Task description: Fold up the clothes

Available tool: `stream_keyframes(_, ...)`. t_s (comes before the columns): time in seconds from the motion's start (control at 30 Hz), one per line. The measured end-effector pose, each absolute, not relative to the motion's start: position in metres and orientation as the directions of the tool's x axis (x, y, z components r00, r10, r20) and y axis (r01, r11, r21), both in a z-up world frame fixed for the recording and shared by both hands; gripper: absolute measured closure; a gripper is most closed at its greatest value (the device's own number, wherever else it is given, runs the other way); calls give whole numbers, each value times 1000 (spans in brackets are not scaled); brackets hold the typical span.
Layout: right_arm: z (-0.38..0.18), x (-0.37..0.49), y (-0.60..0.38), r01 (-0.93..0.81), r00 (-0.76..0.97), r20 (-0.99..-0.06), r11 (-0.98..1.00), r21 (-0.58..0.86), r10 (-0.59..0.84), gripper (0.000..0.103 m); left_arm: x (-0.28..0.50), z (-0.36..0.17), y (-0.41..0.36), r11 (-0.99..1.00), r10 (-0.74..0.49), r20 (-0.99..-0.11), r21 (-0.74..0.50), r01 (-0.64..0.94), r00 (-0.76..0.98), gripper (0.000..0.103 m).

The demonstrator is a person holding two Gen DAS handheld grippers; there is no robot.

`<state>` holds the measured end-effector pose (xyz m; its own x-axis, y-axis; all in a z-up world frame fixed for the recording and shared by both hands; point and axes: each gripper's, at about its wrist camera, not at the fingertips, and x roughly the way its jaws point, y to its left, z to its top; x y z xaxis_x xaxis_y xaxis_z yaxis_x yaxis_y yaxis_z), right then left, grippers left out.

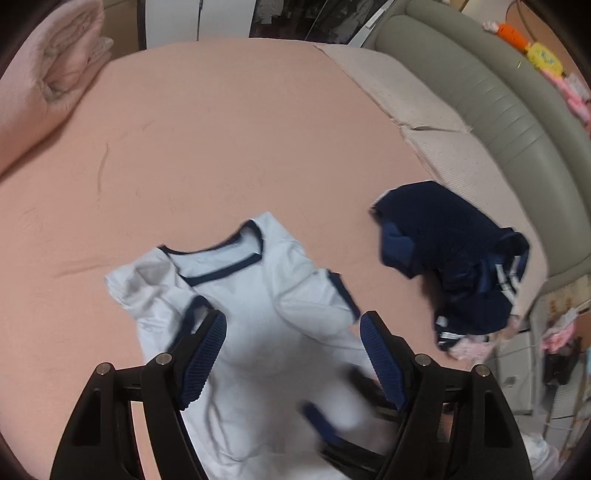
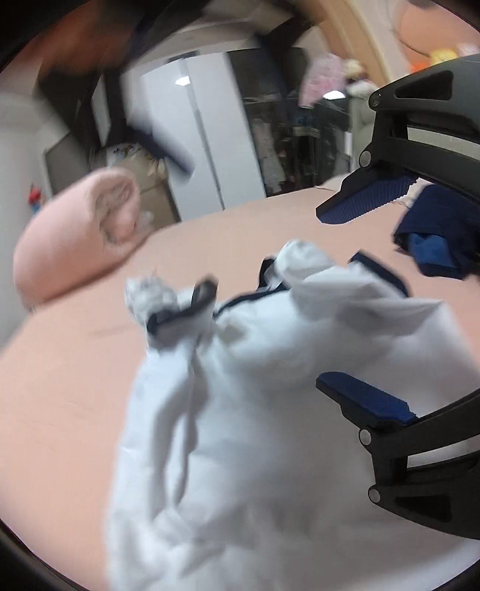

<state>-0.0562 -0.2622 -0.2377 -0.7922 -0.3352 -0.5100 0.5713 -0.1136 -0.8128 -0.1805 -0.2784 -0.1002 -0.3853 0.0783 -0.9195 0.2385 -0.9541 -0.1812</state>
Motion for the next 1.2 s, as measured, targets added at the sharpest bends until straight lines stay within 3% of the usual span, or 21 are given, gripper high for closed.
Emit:
stream_keyframes(0.17,-217,-55,-220,678,-730,-586,-262,-687,-353,21,-214,-129,-255,-982,-9,-960,-45,184,-281,29)
stream_keyframes(0.33,-232,-77,-180,765,-636,-704,-382,-519,-316,21,-253,-161,-221,-992,-53,-978,29,124,-200,29)
stream_keyframes(0.43,-240,-91,-165,759,-614,-742,-458,-463,-269,21,-270,-177,-208,-992,-42,-982,20,122,-184,29)
stream_keyframes(0.7,-251,-109,-133,685,-653,-743,-532,-498,-146,21,-290,-221,-193,-990,-14,-994,-1,141,-109,29)
stream_keyframes(0.87,-248,-121,-123,681,-621,-772,-581,-446,-137,21,-285,-241,-207,-979,-26,-996,9,202,-80,29)
stream_keyframes(0.9,-247,-126,-123,682,-608,-781,-597,-423,-141,21,-282,-243,-210,-978,-27,-996,9,209,-85,30)
stream_keyframes(0.97,-245,-137,-123,682,-580,-798,-633,-368,-161,21,-275,-241,-218,-974,-31,-995,9,227,-97,44)
stream_keyframes(1.0,-243,-144,-124,679,-566,-806,-652,-337,-172,21,-272,-240,-222,-972,-34,-994,9,236,-103,46)
stream_keyframes(1.2,-240,-186,-126,654,-432,-854,-753,-76,-289,21,-251,-237,-247,-966,-68,-990,35,256,-122,46)
